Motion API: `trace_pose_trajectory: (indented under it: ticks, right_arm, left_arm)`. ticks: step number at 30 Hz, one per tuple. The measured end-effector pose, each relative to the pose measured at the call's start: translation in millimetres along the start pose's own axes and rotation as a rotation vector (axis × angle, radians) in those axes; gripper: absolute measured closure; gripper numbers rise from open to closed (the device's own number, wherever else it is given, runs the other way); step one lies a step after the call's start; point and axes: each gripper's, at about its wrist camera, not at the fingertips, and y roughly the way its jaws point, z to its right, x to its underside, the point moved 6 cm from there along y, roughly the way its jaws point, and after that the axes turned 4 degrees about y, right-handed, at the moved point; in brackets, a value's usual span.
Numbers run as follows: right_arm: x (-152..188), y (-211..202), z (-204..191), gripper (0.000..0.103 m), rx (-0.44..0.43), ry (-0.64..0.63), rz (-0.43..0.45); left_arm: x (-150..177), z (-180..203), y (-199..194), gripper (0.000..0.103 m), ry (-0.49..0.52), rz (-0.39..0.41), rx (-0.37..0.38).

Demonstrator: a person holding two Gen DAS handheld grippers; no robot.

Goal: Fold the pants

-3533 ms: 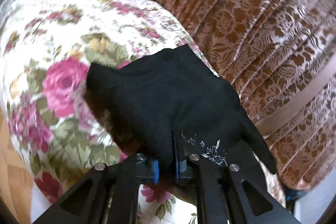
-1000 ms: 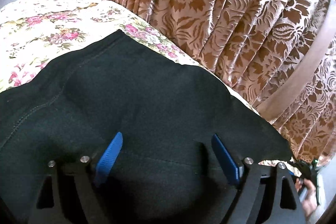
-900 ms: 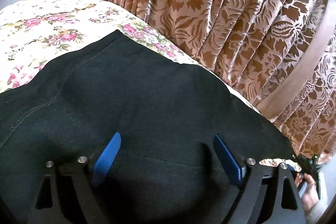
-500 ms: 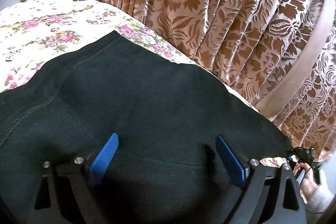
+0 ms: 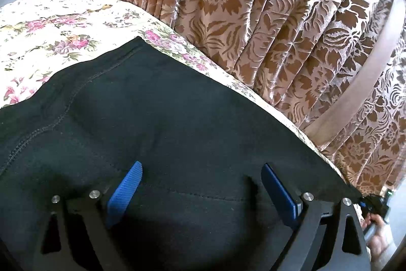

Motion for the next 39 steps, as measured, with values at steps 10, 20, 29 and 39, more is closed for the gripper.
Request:
trace_pose_trajectory:
  ticks: [10, 20, 29, 39]
  right_arm:
    - [30.9, -35.5, 59.9, 0.092, 0.086, 0.05, -0.062]
    - [52.5, -41.5, 81.8, 0.08, 0.082, 0.108, -0.063]
    - [103.7, -63.6, -13.9, 0.076, -0.006, -0.226, -0.082]
    - [146.3, -36.1, -57.7, 0.073, 0.037, -0.448, -0.135]
  left_arm:
    - [-0.4, -2.3, -4.2, 0.008, -0.031, 0.0, 0.041]
    - [-0.4, -3.8, -7.0, 0.008, -0.041, 0.006, 0.055]
    - [-0.3, -1.7, -4.1, 0.008, -0.029, -0.006, 0.032]
    - [-5.9, 2.7, 0.8, 0.008, -0.006, -0.076, -0.028]
